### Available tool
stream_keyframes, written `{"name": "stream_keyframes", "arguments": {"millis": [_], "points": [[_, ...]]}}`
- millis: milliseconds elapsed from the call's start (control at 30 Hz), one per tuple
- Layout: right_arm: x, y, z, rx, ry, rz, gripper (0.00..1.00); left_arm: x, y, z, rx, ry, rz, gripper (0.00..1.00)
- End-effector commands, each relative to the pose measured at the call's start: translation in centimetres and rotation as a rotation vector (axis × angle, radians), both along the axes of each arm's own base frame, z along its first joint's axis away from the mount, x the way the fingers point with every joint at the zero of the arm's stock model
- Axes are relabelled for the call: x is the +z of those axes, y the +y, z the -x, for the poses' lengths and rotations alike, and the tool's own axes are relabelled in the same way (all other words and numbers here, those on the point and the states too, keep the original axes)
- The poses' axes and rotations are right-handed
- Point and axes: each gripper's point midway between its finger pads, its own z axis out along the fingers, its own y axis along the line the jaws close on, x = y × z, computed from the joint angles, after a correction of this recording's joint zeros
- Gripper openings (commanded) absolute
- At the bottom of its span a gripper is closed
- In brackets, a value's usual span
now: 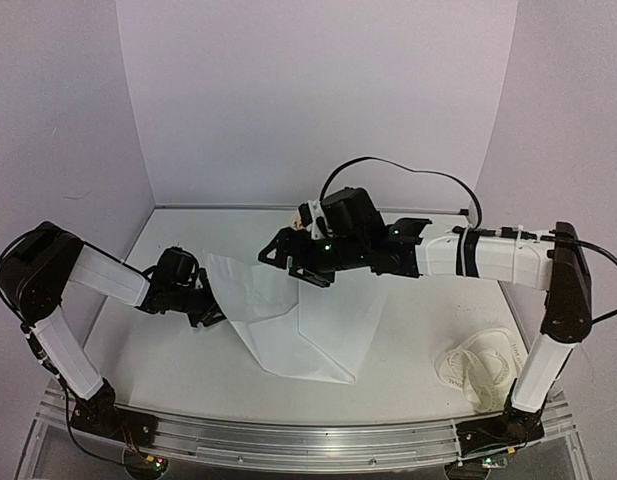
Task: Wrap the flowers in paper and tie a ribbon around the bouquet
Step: Fold the 2/3-folded wrapping paper at the center of the board.
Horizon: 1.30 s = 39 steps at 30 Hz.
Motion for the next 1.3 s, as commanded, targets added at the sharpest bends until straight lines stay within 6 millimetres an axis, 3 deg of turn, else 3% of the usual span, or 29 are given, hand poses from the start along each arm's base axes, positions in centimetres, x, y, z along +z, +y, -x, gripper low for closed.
{"name": "stream_keyframes", "arguments": {"millis": [0, 67, 167, 300, 400, 700, 933, 1267], "points": [[-1.2, -0.6, -2.1, -0.086, 0.034, 0.009, 0.73, 2.7, -0.8, -1.4, -0.022, -0.073, 0.033, 0.36], [-3.3, 0.1, -2.9, -0.099, 0.064, 0.060, 0.50, 3.0, -0.9, -1.4, -0.031, -0.077, 0.029, 0.35], [-5.7, 1.1, -4.3, -0.118, 0.102, 0.103, 0.29, 3.1, -1.0, -1.2, -0.047, -0.078, 0.033, 0.34], [-9.0, 1.9, -5.5, -0.139, 0.139, 0.155, 0.09, 3.3, -1.3, -0.9, -0.075, -0.075, 0.043, 0.32], [-11.1, 2.2, -5.7, -0.151, 0.173, 0.187, 0.02, 3.6, -1.5, -0.5, -0.095, -0.076, 0.052, 0.30], [-16.1, 2.8, -5.0, -0.141, 0.249, 0.249, 0.00, 5.0, -2.6, 0.1, -0.155, -0.106, 0.099, 0.27], [-18.7, 2.8, -4.7, -0.148, 0.278, 0.286, 0.00, 4.3, -4.5, 1.5, -0.212, -0.079, 0.114, 0.25], [-20.2, 2.8, -5.0, -0.157, 0.283, 0.307, 0.00, 4.7, -6.6, 3.0, -0.241, -0.070, 0.131, 0.24]]}}
